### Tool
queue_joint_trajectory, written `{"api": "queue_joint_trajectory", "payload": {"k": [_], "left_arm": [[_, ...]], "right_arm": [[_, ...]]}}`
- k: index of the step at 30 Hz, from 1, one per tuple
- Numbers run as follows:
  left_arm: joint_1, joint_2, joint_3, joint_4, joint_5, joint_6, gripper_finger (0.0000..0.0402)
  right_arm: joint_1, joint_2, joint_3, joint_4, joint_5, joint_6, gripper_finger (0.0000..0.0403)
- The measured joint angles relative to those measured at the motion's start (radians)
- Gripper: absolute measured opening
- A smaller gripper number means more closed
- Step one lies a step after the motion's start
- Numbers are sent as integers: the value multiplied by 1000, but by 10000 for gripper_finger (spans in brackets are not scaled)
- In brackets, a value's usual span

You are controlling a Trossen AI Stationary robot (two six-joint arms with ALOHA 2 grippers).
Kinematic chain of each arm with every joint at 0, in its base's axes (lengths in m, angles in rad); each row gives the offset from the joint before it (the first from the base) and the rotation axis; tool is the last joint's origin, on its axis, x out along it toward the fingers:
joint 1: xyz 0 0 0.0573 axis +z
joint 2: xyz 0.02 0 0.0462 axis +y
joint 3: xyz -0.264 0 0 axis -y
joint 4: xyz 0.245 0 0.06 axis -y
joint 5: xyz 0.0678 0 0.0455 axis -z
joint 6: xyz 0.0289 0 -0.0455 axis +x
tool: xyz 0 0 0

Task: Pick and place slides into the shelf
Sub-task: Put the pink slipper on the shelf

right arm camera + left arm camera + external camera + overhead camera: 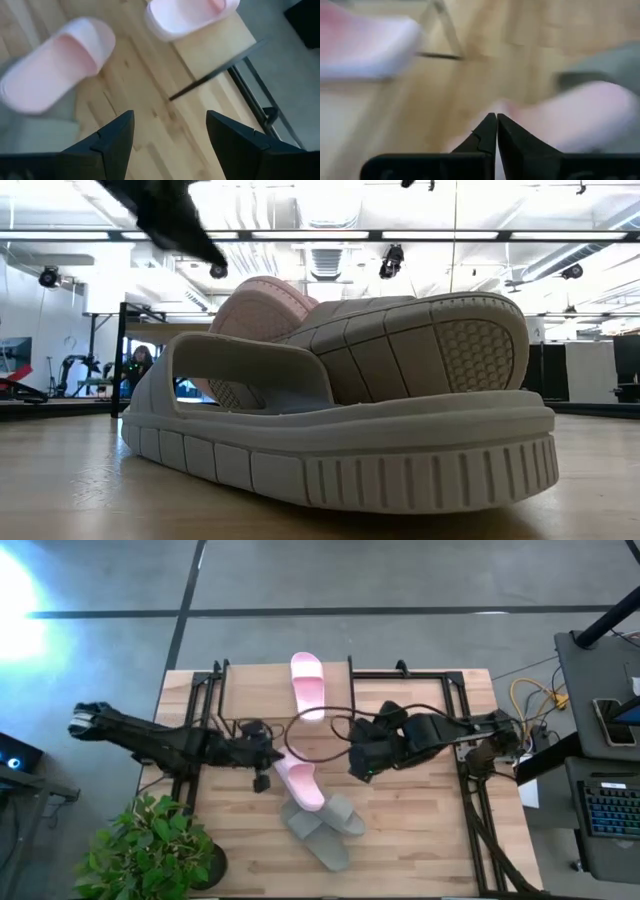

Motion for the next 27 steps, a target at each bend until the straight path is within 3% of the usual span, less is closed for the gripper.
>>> {"api": "queue_joint_trajectory", "payload": {"k": [3,5,8,13,16,21,27], "left_arm": [[-84,86,141,-176,-254,-6,0],[-116,154,233,-295,-326,-27,0],[-121,242,338,-412,-204,-127,0],[-122,360,436,-339,40,-85,0],[-120,416,480,-381,55,-100,0],[-120,502,519,-448,-8,-188,5],[-118,608,582,-554,-13,-346,67]], "right_arm": [[10,-40,-82,-2,3,1,240],[14,-71,-141,0,10,2,240],[14,-120,-221,0,38,13,240],[14,-205,-341,0,67,29,240],[14,-259,-396,1,68,68,240],[16,-347,-476,1,68,113,240],[16,-446,-554,4,68,153,240]]}}
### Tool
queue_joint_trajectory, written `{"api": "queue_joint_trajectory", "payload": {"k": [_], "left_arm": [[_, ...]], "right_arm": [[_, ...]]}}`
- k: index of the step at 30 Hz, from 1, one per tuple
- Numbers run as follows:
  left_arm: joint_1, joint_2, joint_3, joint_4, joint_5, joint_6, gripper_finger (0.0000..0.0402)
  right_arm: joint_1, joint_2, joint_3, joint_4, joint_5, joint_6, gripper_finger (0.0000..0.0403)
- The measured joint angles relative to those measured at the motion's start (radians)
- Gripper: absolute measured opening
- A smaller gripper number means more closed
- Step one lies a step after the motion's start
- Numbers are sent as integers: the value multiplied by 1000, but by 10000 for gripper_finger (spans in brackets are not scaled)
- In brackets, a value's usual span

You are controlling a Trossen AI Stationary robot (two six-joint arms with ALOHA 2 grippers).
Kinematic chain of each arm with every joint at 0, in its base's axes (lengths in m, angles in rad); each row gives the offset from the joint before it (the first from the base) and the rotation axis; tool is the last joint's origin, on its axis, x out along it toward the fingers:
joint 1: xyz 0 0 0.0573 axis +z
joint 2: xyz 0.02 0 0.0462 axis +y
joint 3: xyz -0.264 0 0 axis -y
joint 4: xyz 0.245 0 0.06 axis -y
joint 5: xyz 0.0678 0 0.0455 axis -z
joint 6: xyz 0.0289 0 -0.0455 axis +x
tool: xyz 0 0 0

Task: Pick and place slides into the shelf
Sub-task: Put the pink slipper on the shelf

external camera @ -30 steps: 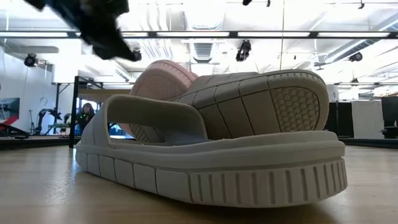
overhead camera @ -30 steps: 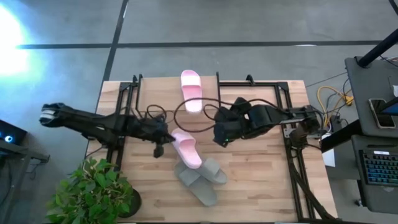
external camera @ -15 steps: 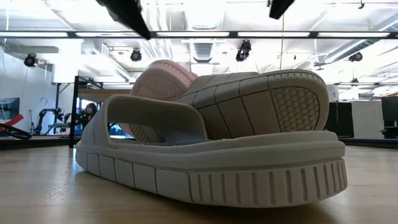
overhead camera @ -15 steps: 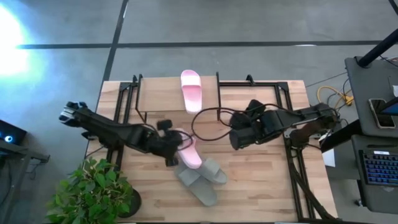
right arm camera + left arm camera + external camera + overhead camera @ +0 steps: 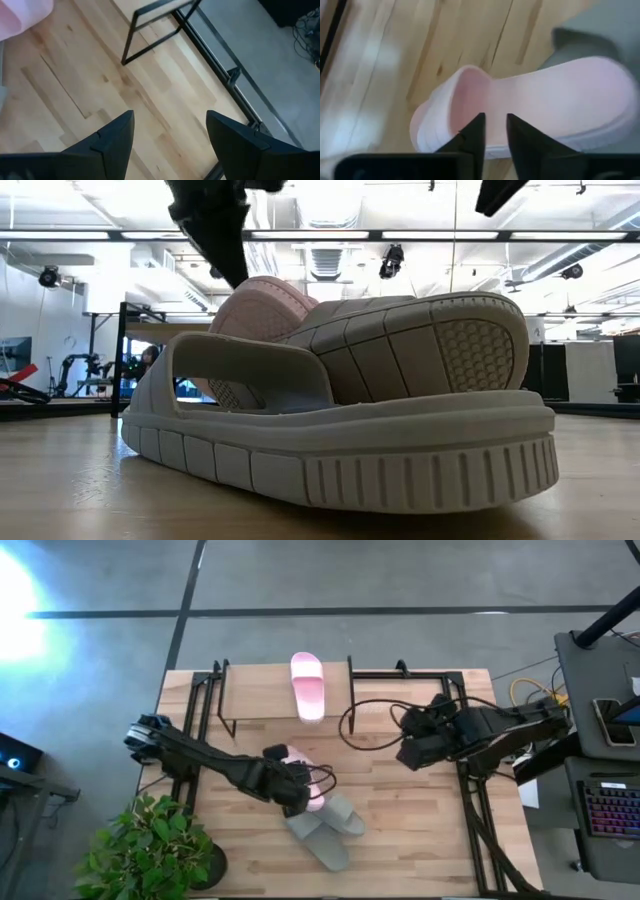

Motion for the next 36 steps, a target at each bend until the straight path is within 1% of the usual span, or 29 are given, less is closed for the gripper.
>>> {"api": "queue_joint_trajectory", "payload": {"k": [5,8,12,14,16,21,26,32,36], "left_arm": [[0,83,96,-90,-53,-55,137],[0,128,159,-156,-91,-57,168],[1,177,219,-258,-110,-77,184],[4,189,225,-297,-110,-106,185],[7,195,219,-297,-110,-108,184],[34,195,183,-294,-109,-108,170],[82,192,143,-254,-108,-103,140],[118,187,82,-165,-9,-25,86],[118,183,48,-166,-3,-21,35]], "right_arm": [[0,-57,-50,4,0,24,240],[0,-75,-79,11,2,24,240],[0,-79,-100,10,14,23,240],[0,-79,-105,13,16,11,240],[0,-75,-108,14,16,1,240],[0,-75,-112,39,17,-22,240],[0,-75,-114,40,18,-23,240],[0,-75,-118,39,17,-23,240],[0,-75,-119,39,17,-22,240]]}}
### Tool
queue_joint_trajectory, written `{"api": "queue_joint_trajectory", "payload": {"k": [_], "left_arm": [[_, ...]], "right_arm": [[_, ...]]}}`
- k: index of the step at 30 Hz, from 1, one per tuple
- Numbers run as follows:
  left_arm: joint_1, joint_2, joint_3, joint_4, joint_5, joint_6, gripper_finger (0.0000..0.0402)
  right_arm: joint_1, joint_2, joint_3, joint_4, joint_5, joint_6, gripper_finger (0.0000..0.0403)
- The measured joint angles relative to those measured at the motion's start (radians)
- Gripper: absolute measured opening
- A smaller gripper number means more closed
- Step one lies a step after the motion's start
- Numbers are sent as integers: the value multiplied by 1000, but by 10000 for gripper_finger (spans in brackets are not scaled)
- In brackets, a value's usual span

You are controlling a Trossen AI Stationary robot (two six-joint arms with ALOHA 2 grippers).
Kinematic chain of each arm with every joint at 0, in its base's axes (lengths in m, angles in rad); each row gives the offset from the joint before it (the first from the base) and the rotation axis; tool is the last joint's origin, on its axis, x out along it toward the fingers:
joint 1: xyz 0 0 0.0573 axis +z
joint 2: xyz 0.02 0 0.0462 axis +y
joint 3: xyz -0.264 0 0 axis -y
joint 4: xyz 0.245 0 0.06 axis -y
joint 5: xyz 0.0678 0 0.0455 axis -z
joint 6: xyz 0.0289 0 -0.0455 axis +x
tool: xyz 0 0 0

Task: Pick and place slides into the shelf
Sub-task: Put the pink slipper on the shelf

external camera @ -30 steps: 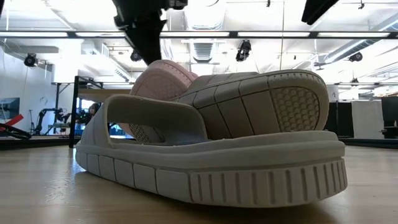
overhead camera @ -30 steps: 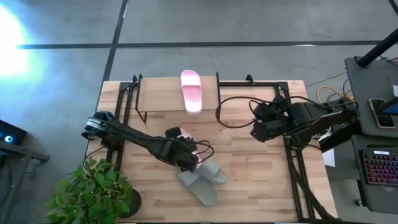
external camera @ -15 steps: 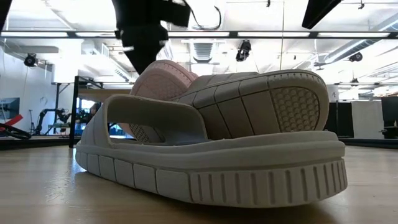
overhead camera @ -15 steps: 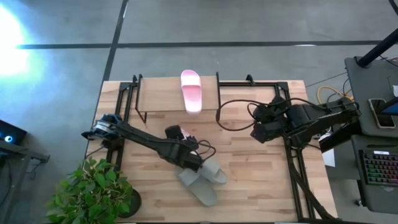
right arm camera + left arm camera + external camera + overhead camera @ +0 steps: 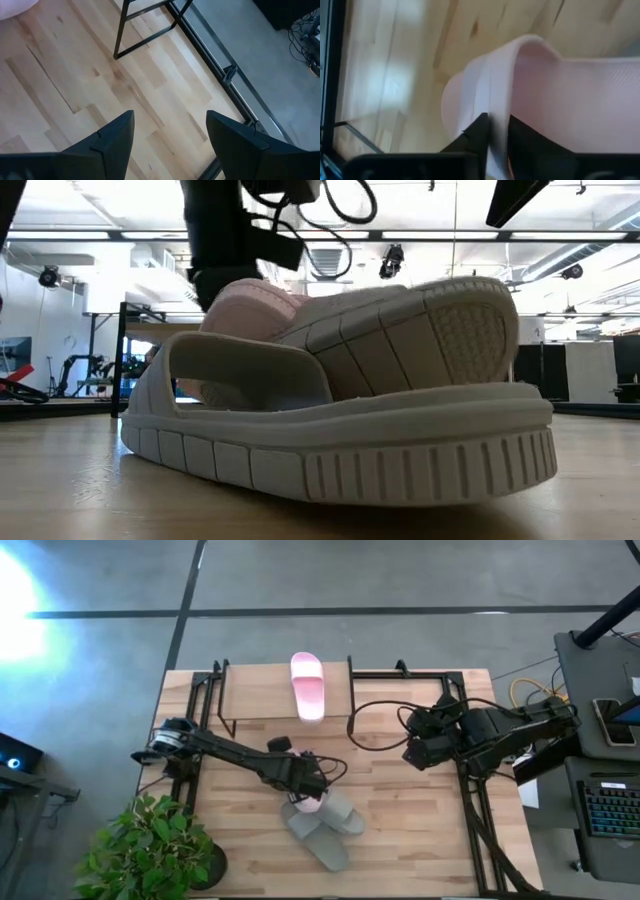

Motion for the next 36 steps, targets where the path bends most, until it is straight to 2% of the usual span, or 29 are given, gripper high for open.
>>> {"api": "queue_joint_trajectory", "payload": {"k": [2,7,12,15,19,24,26,29,32,36], "left_arm": [[0,-4,-12,-5,5,-1,11],[-9,-40,-6,-9,0,-7,2],[-61,-145,89,-100,-20,-48,1],[-121,-217,160,-131,-60,-11,1],[-209,-303,233,-157,-186,16,1],[-228,-308,280,-415,-417,-105,0],[-187,-306,270,-399,-483,-37,0],[-92,-304,242,-393,-493,79,0],[25,-318,176,-404,-526,103,0],[168,-427,45,-310,-536,160,0]], "right_arm": [[0,0,0,0,0,0,240],[0,0,-1,0,0,0,240],[0,0,-1,0,0,-1,240],[0,0,-1,0,1,-1,240],[0,0,-1,0,29,-3,240],[0,0,-1,0,51,-3,240],[0,0,-1,0,53,-3,240],[-1,0,-1,1,75,-3,240],[-1,0,0,2,93,-1,240],[-3,0,-1,10,105,2,240]]}}
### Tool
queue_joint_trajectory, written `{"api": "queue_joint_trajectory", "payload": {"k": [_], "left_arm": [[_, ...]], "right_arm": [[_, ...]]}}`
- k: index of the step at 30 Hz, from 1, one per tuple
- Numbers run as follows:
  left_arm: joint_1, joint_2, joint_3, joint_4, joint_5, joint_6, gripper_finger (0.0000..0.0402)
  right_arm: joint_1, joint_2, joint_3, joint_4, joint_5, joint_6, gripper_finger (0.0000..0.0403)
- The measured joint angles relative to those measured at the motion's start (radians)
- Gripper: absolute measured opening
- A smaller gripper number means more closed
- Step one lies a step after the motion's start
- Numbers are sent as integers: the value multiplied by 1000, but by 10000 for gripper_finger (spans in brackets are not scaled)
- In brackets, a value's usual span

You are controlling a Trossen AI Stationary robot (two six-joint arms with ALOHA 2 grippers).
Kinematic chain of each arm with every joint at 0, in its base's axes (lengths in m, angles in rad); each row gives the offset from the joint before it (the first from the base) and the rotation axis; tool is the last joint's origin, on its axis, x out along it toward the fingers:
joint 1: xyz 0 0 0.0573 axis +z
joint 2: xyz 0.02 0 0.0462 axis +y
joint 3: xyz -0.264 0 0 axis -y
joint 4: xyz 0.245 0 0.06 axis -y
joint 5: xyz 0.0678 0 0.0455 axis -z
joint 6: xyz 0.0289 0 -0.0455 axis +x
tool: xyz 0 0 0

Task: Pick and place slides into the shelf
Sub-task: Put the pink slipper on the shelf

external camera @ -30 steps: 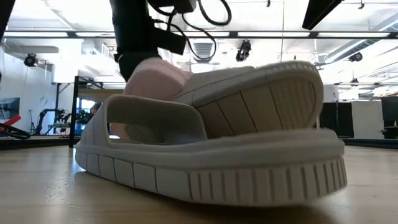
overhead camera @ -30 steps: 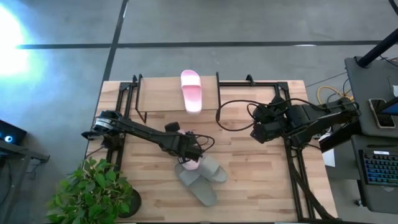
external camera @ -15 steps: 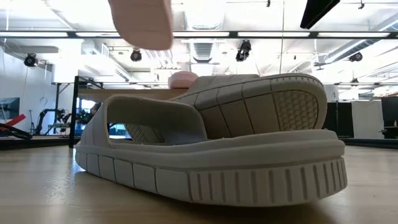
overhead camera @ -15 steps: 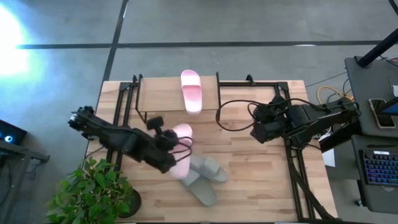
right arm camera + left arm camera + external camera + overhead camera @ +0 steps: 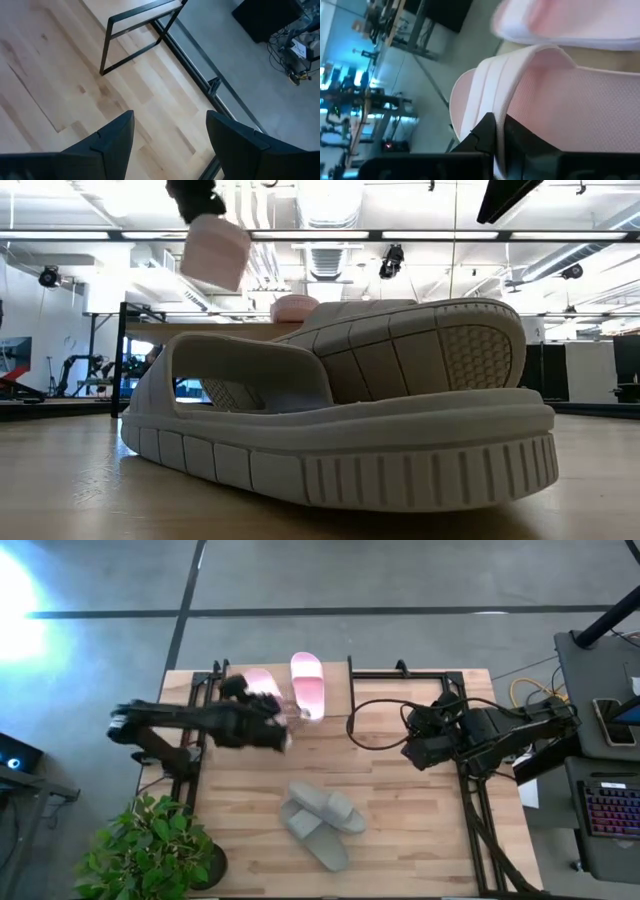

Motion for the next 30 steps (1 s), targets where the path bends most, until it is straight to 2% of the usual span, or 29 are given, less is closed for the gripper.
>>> {"api": "queue_joint_trajectory", "payload": {"k": [3,6,7,9,12,15,22,30], "left_arm": [[71,-135,-152,313,31,268,0],[144,-270,-321,701,194,586,0],[172,-305,-371,797,229,677,0],[231,-347,-448,905,232,768,0],[332,-364,-503,908,248,769,0],[406,-359,-520,919,336,809,0],[558,-287,-539,1091,505,959,0],[625,-249,-541,1079,605,993,0]], "right_arm": [[0,0,-2,10,3,12,240],[0,0,-2,11,8,16,240],[0,0,-2,11,12,16,240],[0,0,-2,11,31,17,240],[-6,0,-3,16,50,18,240],[-18,0,-3,18,51,22,240],[-70,0,-3,41,50,25,240],[-89,0,-3,43,42,52,240]]}}
